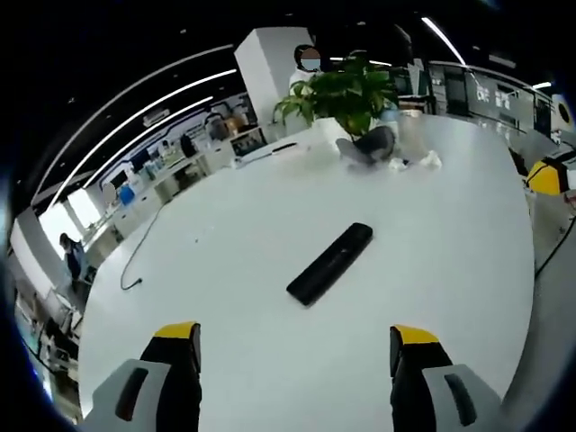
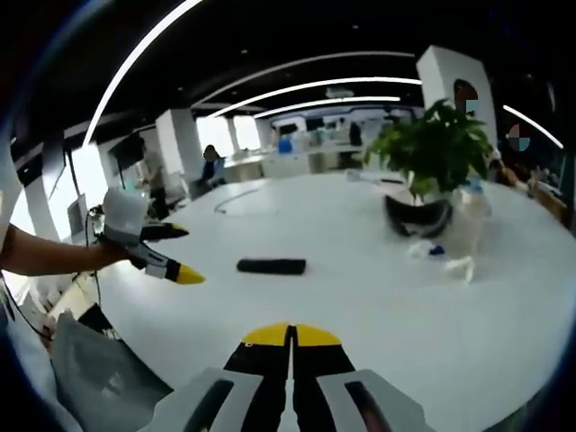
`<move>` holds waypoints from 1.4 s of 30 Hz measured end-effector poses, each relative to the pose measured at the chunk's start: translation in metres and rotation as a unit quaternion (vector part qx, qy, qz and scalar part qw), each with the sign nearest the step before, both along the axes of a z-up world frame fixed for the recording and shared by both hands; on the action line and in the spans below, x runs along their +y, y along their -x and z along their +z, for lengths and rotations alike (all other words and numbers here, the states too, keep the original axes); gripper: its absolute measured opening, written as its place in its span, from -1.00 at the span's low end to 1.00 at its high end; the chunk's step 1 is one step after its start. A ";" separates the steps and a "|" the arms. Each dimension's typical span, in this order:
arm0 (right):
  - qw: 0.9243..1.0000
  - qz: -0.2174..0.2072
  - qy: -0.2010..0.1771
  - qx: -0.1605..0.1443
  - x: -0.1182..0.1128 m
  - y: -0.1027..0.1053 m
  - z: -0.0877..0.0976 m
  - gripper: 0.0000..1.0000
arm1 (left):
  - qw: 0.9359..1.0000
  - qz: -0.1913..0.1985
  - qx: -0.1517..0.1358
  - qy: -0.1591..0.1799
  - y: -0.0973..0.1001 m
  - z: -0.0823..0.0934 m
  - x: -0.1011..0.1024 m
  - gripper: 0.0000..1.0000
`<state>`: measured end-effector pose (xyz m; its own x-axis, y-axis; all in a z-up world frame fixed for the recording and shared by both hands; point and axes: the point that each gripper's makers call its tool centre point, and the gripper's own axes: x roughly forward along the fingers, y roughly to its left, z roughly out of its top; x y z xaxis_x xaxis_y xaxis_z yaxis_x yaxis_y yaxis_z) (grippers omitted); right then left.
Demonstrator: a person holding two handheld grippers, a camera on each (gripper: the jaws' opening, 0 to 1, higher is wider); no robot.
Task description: Press the specified remote control buttons in sequence, fully releasing each button before pressing the next.
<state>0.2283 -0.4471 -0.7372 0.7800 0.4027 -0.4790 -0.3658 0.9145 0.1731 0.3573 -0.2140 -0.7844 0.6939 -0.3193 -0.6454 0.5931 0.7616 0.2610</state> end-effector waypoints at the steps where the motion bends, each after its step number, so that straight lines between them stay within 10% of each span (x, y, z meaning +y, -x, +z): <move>1: 1.000 -0.001 0.000 0.001 0.000 0.000 0.000 -1.00 | 1.000 -0.007 0.002 -0.001 -0.002 -0.001 -0.003 0.77; 12: 1.000 -0.005 0.003 0.013 -0.002 -0.001 -0.005 -1.00 | 0.997 -0.049 0.045 -0.036 -0.035 -0.027 -0.022 0.76; 28: 0.999 -0.007 0.013 0.029 -0.004 -0.001 -0.012 -1.00 | 0.974 -0.152 0.081 -0.150 -0.075 -0.064 -0.037 0.53; 42: 0.999 -0.004 0.017 0.035 -0.002 0.000 -0.013 -1.00 | 0.964 -0.160 0.170 -0.125 -0.085 -0.074 -0.044 0.45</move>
<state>0.2285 -0.4492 -0.7506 0.7472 0.3788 -0.5460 -0.3465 0.9232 0.1663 0.4427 -0.2577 -0.8580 0.3205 -0.2869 -0.9027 0.8711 0.4637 0.1619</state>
